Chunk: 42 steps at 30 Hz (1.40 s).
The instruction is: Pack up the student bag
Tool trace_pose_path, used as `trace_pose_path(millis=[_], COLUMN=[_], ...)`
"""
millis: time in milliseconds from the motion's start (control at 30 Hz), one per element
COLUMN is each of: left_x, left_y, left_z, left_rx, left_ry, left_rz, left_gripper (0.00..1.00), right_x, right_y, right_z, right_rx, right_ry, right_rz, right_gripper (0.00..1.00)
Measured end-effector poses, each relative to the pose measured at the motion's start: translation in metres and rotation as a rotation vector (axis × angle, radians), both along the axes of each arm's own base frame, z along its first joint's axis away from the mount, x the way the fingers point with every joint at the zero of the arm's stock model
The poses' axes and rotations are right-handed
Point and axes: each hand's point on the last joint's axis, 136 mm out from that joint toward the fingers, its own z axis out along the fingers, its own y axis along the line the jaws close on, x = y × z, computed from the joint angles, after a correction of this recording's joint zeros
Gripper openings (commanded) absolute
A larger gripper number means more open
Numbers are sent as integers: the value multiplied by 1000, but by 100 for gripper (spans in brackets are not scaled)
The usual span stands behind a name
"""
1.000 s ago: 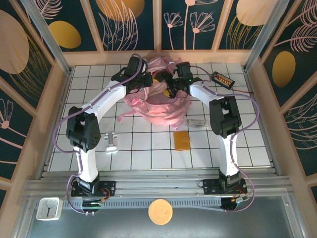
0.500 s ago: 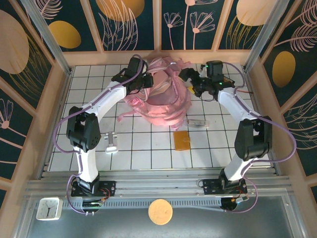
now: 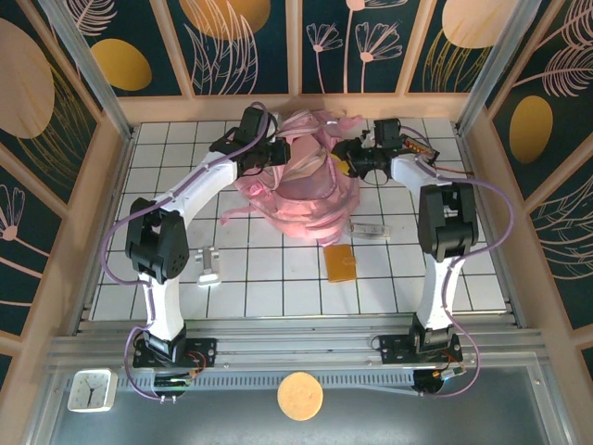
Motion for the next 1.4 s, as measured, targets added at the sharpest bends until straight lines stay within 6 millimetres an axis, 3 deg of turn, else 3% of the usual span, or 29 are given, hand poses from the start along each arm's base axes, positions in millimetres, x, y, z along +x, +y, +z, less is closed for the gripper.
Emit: trace_pose_path(millis=[233, 300, 333, 367, 433, 467, 533, 567, 700, 800, 933, 1033, 1133, 1200, 1300, 1400], left_x=[2, 2, 2, 2, 2, 1, 0, 0, -7, -20, -49, -56, -48, -42, -31, -25], left_y=[-6, -7, -7, -7, -8, -11, -18, -22, -24, -11, 33, 78, 121, 134, 127, 117], left_z=[-6, -8, -8, -8, -8, -4, 5, 11, 31, 46, 63, 65, 38, 9, -31, -65], left_rx=[-18, -18, -18, -18, -17, -27, -42, -50, -51, -43, -44, -144, -253, -301, -363, -409], left_ry=[7, 10, 10, 10, 8, 3, -16, -30, -71, -99, -110, -78, -6, 72, 187, 284], left_rz=[-21, -23, -24, -24, -35, -50, -75, -88, -116, -106, -16, 93, 219, 270, 276, 271], left_gripper=[0, 0, 5, 18, 55, 68, 83, 98, 99, 99, 99, 99, 98, 95, 90, 85], right_x=[30, 34, 35, 34, 34, 33, 27, 21, -6, -33, -67, -80, -87, -84, -76, -69], right_y=[42, 48, 47, 46, 43, 40, 32, 24, -8, -28, -29, -9, 20, 36, 40, 32], right_z=[-2, -3, -3, -4, -3, -2, 2, 6, 32, 62, 90, 89, 77, 70, 51, 24], right_rx=[26, 24, 19, 14, -3, -20, -56, -77, -148, -186, -194, -223, -261, -279, -325, -385], right_ry=[-19, -19, -17, -12, -21, -26, -30, -27, -52, -99, -147, -149, -120, -109, -63, -13], right_rz=[49, 55, 54, 53, 51, 48, 40, 29, -16, -56, -52, 5, 79, 107, 109, 95], right_gripper=[44, 45, 48, 52, 60, 63, 66, 67, 75, 81, 87, 87, 87, 85, 80, 65])
